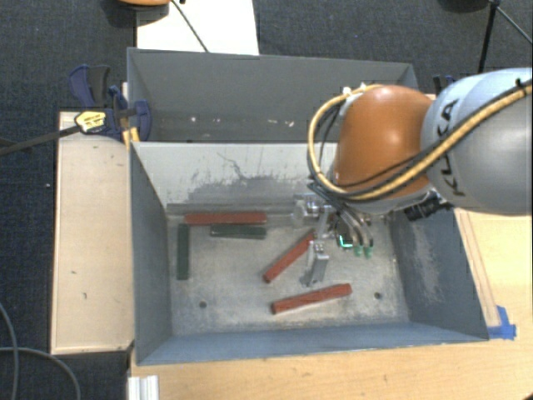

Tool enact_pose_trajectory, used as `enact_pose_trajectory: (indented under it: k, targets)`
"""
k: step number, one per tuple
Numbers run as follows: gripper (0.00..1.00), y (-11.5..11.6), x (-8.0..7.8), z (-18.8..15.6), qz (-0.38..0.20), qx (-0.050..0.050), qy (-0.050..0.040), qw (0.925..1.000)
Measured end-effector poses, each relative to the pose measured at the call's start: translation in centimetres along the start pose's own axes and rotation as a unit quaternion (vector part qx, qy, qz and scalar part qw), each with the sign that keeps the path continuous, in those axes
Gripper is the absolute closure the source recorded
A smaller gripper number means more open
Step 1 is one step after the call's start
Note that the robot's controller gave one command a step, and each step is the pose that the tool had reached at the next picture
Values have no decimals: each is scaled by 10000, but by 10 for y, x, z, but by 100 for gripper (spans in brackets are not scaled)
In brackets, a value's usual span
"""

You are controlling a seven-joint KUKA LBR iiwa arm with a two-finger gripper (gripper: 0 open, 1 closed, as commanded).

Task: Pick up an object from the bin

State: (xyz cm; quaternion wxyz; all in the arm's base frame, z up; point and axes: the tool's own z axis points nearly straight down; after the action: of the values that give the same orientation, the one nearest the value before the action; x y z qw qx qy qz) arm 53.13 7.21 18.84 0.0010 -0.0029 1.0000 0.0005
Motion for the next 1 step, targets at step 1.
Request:
enact_pose_trajectory:
  k: [1]
  targets:
    - [0,-3,3,38,37,-6,-46,10000]
